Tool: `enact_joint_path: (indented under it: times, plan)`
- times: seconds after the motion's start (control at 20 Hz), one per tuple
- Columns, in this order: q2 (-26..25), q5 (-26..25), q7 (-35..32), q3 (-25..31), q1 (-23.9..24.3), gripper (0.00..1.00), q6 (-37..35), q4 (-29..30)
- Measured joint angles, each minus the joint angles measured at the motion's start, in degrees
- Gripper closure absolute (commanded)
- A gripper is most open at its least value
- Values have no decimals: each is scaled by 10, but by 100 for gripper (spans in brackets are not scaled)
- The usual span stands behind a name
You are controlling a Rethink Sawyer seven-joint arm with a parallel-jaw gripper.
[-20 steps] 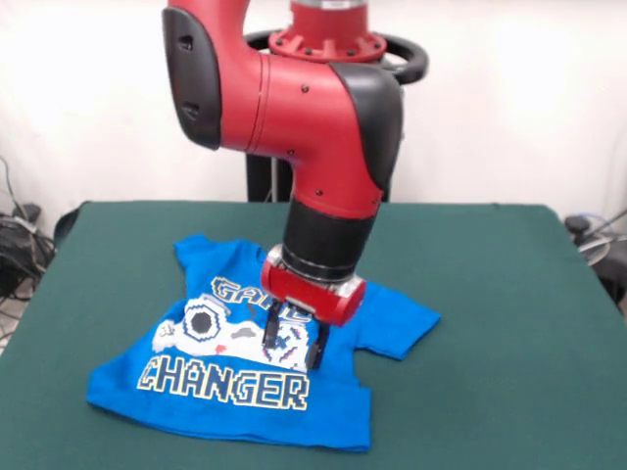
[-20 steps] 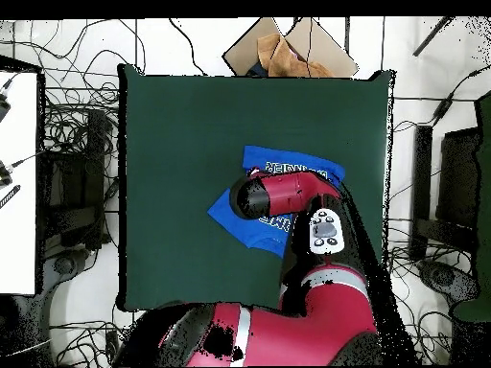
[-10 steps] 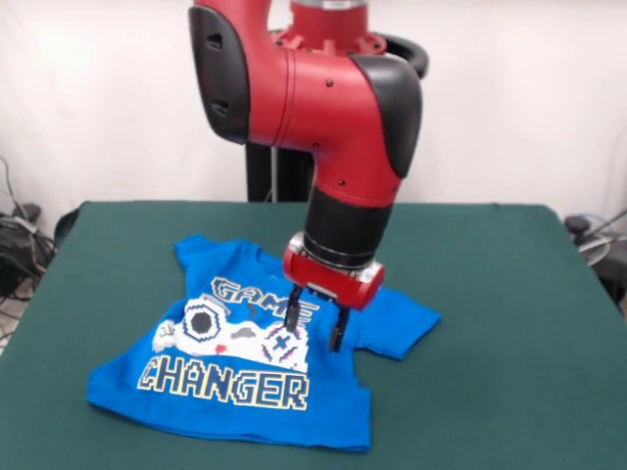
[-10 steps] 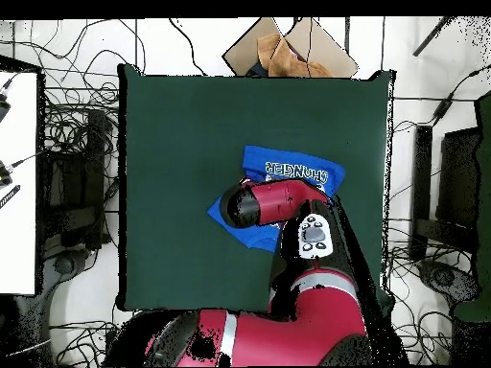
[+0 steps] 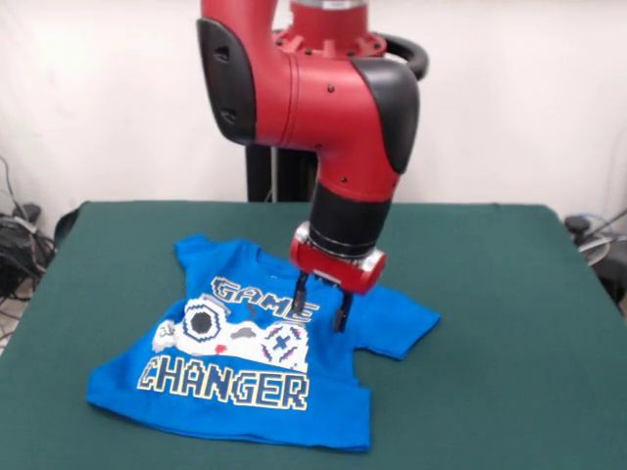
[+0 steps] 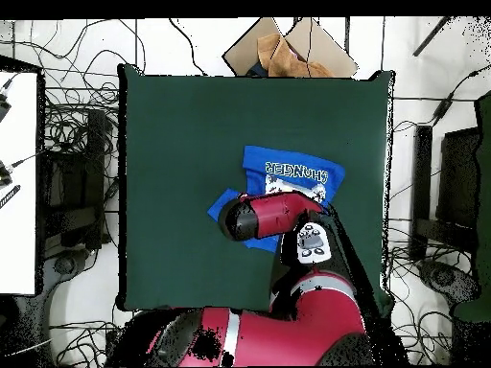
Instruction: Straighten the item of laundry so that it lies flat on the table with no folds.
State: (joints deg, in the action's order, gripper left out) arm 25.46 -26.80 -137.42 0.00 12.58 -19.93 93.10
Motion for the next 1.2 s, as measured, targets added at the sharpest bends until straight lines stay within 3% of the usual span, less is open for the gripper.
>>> enact_joint_path:
  times: [0.5, 1.2]
  plan:
    - [-6, 0, 0, 2, 5, 0, 32, 73]
    - [-14, 3, 0, -20, -19, 0, 57, 70]
